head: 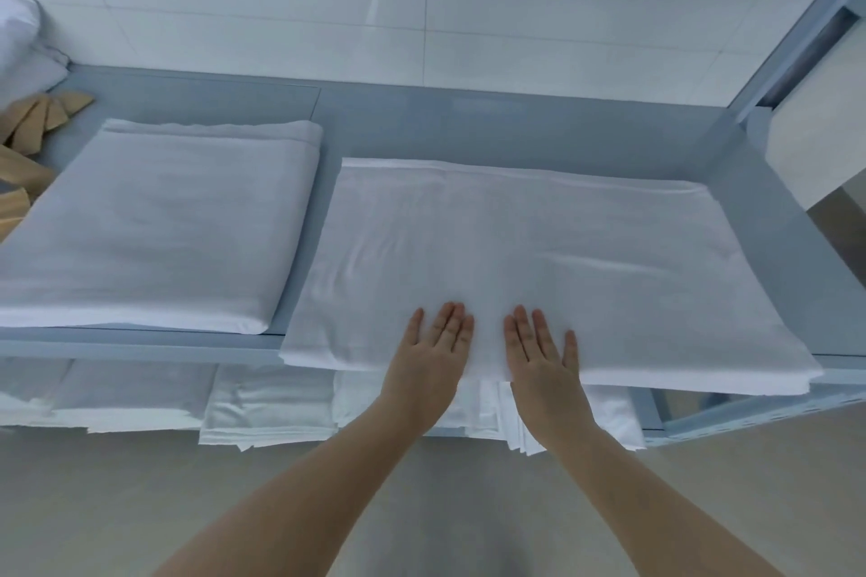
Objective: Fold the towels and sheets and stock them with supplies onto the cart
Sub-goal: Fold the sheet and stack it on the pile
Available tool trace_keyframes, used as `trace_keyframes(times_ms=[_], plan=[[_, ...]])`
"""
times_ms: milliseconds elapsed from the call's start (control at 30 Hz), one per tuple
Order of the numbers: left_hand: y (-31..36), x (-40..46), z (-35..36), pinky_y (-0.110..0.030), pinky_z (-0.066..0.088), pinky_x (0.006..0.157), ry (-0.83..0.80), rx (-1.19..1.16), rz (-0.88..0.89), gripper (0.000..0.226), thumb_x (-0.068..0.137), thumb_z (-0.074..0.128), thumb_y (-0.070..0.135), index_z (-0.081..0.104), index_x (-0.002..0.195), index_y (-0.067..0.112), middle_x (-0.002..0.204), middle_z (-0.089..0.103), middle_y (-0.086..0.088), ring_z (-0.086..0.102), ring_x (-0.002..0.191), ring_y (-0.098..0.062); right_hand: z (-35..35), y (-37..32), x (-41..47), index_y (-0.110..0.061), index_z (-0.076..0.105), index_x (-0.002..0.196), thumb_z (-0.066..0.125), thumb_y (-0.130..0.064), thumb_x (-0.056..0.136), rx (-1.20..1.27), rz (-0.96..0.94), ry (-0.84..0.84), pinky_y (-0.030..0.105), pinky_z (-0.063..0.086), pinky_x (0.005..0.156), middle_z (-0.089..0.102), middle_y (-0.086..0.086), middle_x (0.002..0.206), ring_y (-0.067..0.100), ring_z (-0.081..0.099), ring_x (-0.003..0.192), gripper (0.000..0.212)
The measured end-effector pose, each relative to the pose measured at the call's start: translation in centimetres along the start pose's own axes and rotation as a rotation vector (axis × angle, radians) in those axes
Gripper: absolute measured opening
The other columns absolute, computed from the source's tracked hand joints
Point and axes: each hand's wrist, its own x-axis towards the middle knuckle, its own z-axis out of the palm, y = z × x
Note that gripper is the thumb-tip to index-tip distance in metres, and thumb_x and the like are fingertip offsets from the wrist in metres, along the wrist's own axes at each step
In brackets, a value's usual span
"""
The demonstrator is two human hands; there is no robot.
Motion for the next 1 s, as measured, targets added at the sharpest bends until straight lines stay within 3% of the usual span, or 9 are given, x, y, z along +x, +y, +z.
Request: trace_keyframes(times_ms=[67, 167, 233, 300, 367, 467, 567, 700, 1000], plan=[[-2.1, -1.7, 0.1, -0.045, 0.017, 0.119, 0.034, -0.042, -0.047, 0.064, 0.086, 0.017, 0.002, 0.021, 0.150, 0.004, 0.156, 0.015, -0.012, 0.018, 0.146, -0.025, -0.1, 0.0, 0.1, -0.009, -0.017, 0.150, 0.029, -0.004, 0.096, -0.032, 0.003, -0.044, 0.057, -0.006, 0.115, -0.021, 0.007, 0.159, 0.029, -0.016, 0.146, 0.071], [-5.8, -4.9, -0.1, -0.046, 0.049, 0.097, 0.091, -0.128, -0.171, 0.063, 0.075, 0.024, 0.000, 0.058, 0.128, -0.001, 0.133, 0.057, -0.016, 0.056, 0.122, -0.029, -0.4, 0.0, -0.1, -0.009, -0.018, 0.149, 0.030, -0.001, 0.093, -0.005, 0.000, -0.055, 0.057, -0.005, 0.116, -0.022, 0.006, 0.159, 0.028, -0.017, 0.146, 0.074], [-8.5, -6.8, 0.5, -0.041, 0.035, 0.110, 0.070, -0.199, -0.261, 0.062, 0.079, 0.025, -0.006, 0.043, 0.138, -0.005, 0.145, 0.042, -0.020, 0.044, 0.133, -0.031, -0.6, 0.1, -0.2, -0.010, -0.017, 0.150, 0.031, -0.006, 0.094, 0.013, -0.008, -0.073, 0.056, -0.004, 0.117, -0.022, 0.005, 0.159, 0.027, -0.018, 0.146, 0.074], [-10.5, -7.9, 1.0, -0.028, 0.000, 0.118, -0.118, -0.253, -0.312, 0.064, 0.091, 0.028, -0.006, 0.007, 0.151, 0.002, 0.160, 0.004, -0.014, 0.006, 0.148, -0.024, -0.9, 0.3, -0.2, -0.013, -0.017, 0.150, 0.032, -0.021, 0.096, 0.058, -0.013, -0.106, 0.053, -0.006, 0.118, -0.024, 0.001, 0.158, 0.023, -0.020, 0.146, 0.073], [-10.9, -8.1, 0.6, -0.034, -0.012, 0.118, -0.260, -0.221, -0.311, 0.066, 0.103, 0.031, 0.024, -0.012, 0.150, 0.006, 0.159, -0.015, -0.012, -0.015, 0.147, -0.024, -1.3, 0.6, 0.1, -0.019, -0.015, 0.151, 0.029, -0.039, 0.096, 0.142, -0.017, -0.161, 0.049, -0.011, 0.117, -0.025, -0.004, 0.157, 0.016, -0.022, 0.145, 0.073], [-8.6, -6.4, -0.5, -0.050, -0.012, 0.117, -0.228, -0.262, -0.285, 0.093, 0.082, 0.009, 0.081, -0.028, 0.147, 0.025, 0.152, -0.030, -0.009, -0.028, 0.142, -0.029, -2.1, 1.4, 1.5, -0.025, -0.008, 0.153, 0.012, -0.058, 0.095, 0.227, 0.019, -0.167, 0.049, -0.016, 0.114, -0.021, -0.010, 0.158, 0.008, -0.020, 0.145, 0.070], [-5.8, -2.5, -0.8, -0.051, -0.016, 0.115, -0.070, -0.376, -0.264, 0.081, 0.078, -0.008, 0.082, -0.029, 0.144, 0.040, 0.155, -0.030, -0.004, -0.033, 0.140, -0.024, -2.5, 3.4, 4.3, -0.020, -0.009, 0.152, -0.003, -0.068, 0.086, 0.175, 0.145, -0.029, 0.051, -0.014, 0.113, -0.021, -0.004, 0.158, 0.012, -0.021, 0.145, 0.082], [-4.3, 4.0, 0.0, -0.056, -0.015, 0.114, -0.101, -0.352, -0.310, 0.088, 0.079, 0.002, 0.081, -0.021, 0.149, 0.033, 0.157, -0.028, -0.004, -0.034, 0.140, -0.028, -2.3, 5.4, 9.0, -0.013, -0.016, 0.151, 0.005, -0.077, 0.084, 0.135, 0.259, -0.072, 0.056, -0.011, 0.115, -0.023, 0.002, 0.158, 0.016, -0.024, 0.145, 0.095], [-9.2, 5.6, 3.3, -0.058, -0.020, 0.110, -0.008, -0.343, -0.600, 0.113, 0.057, -0.011, 0.096, -0.016, 0.150, 0.033, 0.158, -0.017, -0.017, -0.027, 0.142, -0.038, -2.9, -1.0, 19.4, -0.005, -0.008, 0.151, 0.000, -0.095, 0.056, 0.171, 0.228, 0.022, 0.060, -0.015, 0.111, -0.011, 0.014, 0.160, 0.026, -0.018, 0.147, 0.131]])
